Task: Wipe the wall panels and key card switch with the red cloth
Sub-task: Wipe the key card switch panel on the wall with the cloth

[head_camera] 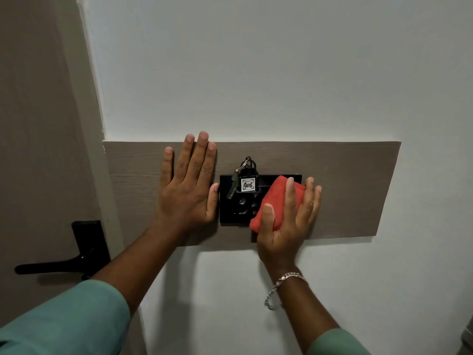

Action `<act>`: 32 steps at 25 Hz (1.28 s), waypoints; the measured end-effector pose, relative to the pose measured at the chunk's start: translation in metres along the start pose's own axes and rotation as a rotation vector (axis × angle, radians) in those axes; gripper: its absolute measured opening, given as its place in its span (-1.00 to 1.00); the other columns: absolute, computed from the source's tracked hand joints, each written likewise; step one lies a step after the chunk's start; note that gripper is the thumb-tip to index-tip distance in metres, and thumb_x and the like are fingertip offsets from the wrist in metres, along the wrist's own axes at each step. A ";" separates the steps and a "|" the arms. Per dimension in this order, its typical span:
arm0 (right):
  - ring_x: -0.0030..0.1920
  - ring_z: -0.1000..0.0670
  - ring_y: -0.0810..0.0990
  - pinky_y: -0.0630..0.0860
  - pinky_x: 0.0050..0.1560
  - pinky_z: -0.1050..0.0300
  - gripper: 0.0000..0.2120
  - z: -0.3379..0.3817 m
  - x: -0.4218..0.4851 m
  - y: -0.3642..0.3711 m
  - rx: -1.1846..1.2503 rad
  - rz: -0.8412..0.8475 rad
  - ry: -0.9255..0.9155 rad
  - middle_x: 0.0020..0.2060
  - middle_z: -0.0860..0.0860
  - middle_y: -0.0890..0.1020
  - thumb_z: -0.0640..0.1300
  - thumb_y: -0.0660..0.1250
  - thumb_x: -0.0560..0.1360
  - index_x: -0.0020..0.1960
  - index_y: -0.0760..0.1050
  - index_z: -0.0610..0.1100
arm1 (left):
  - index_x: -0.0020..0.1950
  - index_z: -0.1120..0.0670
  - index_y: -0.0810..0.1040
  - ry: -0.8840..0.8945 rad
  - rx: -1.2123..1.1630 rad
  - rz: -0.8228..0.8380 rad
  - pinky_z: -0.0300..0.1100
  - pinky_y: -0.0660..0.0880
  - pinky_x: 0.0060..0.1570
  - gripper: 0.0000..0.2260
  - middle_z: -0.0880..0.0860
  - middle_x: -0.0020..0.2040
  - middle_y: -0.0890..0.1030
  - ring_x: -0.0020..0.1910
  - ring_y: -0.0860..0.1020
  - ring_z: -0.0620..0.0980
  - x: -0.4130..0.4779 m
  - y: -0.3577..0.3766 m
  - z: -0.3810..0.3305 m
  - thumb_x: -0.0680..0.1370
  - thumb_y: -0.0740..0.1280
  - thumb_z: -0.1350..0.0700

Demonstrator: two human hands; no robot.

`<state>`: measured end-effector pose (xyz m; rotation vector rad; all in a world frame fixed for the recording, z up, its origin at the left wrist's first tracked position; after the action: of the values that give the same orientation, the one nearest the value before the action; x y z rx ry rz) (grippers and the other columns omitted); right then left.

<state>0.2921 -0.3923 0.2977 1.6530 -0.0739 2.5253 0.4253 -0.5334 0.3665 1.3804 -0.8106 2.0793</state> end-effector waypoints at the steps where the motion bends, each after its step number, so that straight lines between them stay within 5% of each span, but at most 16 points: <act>1: 0.61 -0.22 0.06 0.11 0.57 -0.29 -0.42 -0.002 -0.003 0.000 -0.057 0.066 -0.114 0.56 -0.21 0.18 0.18 0.10 0.61 0.56 0.17 -0.02 | 0.63 0.17 0.00 -0.002 -0.002 -0.003 0.17 -0.10 0.58 -0.36 0.12 0.64 -0.02 0.64 -0.07 0.11 0.000 0.000 0.000 0.59 0.02 -0.07; 3: 0.60 -0.26 0.07 0.11 0.56 -0.34 -0.42 -0.013 -0.001 -0.004 -0.127 0.136 -0.239 0.56 -0.23 0.15 0.19 0.09 0.61 0.57 0.12 0.01 | 0.63 0.17 0.01 -0.002 0.005 -0.016 0.17 -0.11 0.58 -0.36 0.12 0.64 0.00 0.64 -0.06 0.11 0.000 0.000 -0.001 0.59 0.02 -0.06; 6: 0.62 -0.20 0.06 0.13 0.55 -0.33 -0.47 -0.022 0.006 -0.010 -0.044 -0.037 0.031 0.58 -0.21 0.18 0.12 0.09 0.63 0.55 0.20 -0.01 | 0.63 0.17 0.00 0.002 0.001 -0.013 0.16 -0.14 0.58 -0.36 0.11 0.64 -0.03 0.64 -0.08 0.11 0.000 0.001 0.001 0.59 0.01 -0.07; 8: 0.63 -0.16 0.02 0.03 0.62 -0.14 -0.45 -0.016 0.000 -0.004 0.031 -0.131 0.216 0.60 -0.17 0.16 0.15 0.07 0.63 0.56 0.21 -0.03 | 0.63 0.17 -0.02 -0.003 -0.007 -0.006 0.15 -0.16 0.58 -0.35 0.11 0.64 -0.06 0.64 -0.09 0.11 0.000 0.001 0.001 0.59 0.01 -0.07; 11: 0.63 -0.17 -0.04 -0.10 0.62 0.10 -0.38 -0.008 -0.017 0.004 0.058 -0.115 0.253 0.61 -0.17 0.09 0.21 0.04 0.62 0.58 0.14 -0.08 | 0.63 0.16 -0.05 -0.002 -0.015 -0.005 0.14 -0.18 0.58 -0.35 0.10 0.64 -0.09 0.64 -0.11 0.11 0.000 0.001 -0.001 0.60 -0.01 -0.08; 17: 0.61 -0.26 -0.02 0.08 0.58 -0.28 -0.40 -0.023 -0.026 -0.004 -0.067 0.045 0.042 0.58 -0.25 0.09 0.18 0.11 0.61 0.56 0.13 -0.08 | 0.63 0.16 -0.02 -0.003 -0.008 -0.004 0.15 -0.15 0.59 -0.36 0.15 0.64 0.04 0.63 -0.10 0.10 0.000 -0.001 -0.001 0.60 0.00 -0.07; 22: 0.62 -0.18 0.03 0.09 0.59 -0.23 -0.45 -0.019 -0.001 -0.005 0.073 -0.177 0.286 0.60 -0.16 0.15 0.18 0.08 0.63 0.56 0.19 0.01 | 0.63 0.17 -0.03 0.003 0.010 -0.009 0.14 -0.18 0.58 -0.35 0.17 0.64 0.06 0.63 -0.11 0.10 0.000 0.002 0.000 0.60 0.00 -0.08; 29: 0.60 -0.28 0.02 0.17 0.52 -0.40 -0.38 -0.028 -0.012 -0.005 -0.136 0.155 -0.250 0.56 -0.20 0.12 0.17 0.16 0.60 0.59 0.01 0.15 | 0.63 0.17 0.00 0.004 0.020 -0.035 0.14 -0.16 0.59 -0.36 0.19 0.63 0.11 0.63 -0.08 0.11 0.000 0.000 -0.001 0.60 0.02 -0.07; 32: 0.62 -0.23 0.00 0.16 0.52 -0.40 -0.44 -0.051 -0.013 -0.020 -0.047 0.066 0.011 0.59 -0.19 0.10 0.12 0.20 0.61 0.57 0.14 0.11 | 0.63 0.17 -0.02 0.003 0.016 -0.034 0.14 -0.16 0.58 -0.36 0.19 0.63 0.11 0.63 -0.08 0.10 0.001 0.000 0.000 0.60 0.02 -0.07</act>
<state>0.2534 -0.3679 0.2646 1.6458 -0.1889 2.5587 0.4253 -0.5331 0.3670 1.3895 -0.7659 2.0660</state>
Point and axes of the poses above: each hand's wrist, its own x-axis towards the middle knuckle, its own y-axis out of the palm, z = x × y, the point moved 9 cm from there along x, towards the middle knuckle
